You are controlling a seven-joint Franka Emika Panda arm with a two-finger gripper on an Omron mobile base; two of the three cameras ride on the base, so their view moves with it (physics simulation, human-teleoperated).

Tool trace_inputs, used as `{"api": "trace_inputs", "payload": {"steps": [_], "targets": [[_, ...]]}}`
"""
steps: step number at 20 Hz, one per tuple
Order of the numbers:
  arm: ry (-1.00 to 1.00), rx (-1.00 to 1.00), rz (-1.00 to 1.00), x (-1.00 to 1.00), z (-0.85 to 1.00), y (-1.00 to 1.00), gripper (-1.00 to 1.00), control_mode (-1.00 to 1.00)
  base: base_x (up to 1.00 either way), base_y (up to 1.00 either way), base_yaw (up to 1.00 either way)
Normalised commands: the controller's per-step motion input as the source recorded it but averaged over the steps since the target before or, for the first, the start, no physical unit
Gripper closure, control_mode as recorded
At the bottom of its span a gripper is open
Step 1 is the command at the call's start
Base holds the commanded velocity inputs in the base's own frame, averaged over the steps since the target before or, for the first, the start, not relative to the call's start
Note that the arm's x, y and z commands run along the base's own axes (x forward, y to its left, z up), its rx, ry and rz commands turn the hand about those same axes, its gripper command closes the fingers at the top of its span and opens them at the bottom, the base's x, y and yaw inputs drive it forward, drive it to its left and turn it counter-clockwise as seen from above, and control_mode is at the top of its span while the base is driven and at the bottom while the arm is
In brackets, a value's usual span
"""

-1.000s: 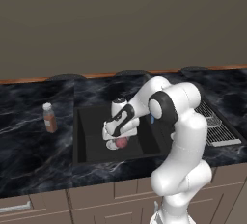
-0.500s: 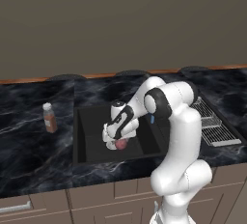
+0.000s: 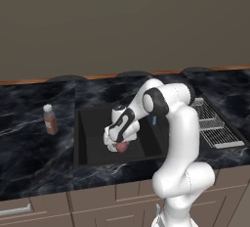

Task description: Turn on the sink faucet. Then move the onion from the counter to the sink. Turn off the sink. Move the vegetable from the sink to the pot next to the stove. Finally move the pot to the rear right burner.

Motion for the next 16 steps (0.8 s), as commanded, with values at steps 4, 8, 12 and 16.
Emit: {"api": "trace_inputs", "payload": {"steps": [4,8,12,16], "targets": [[0.00,0.00,0.00,0.18,-0.23,0.00,1.00,-1.00,0.00,0.00,0.00],[0.00,0.00,0.00,0.19,-0.23,0.00,1.00,-1.00,0.00,0.00,0.00],[0.00,0.00,0.00,0.17,-0.23,0.00,1.00,-1.00,0.00,0.00,0.00],[0.00,0.00,0.00,0.14,-0.17,0.00,1.00,-1.00,0.00,0.00,0.00]]}}
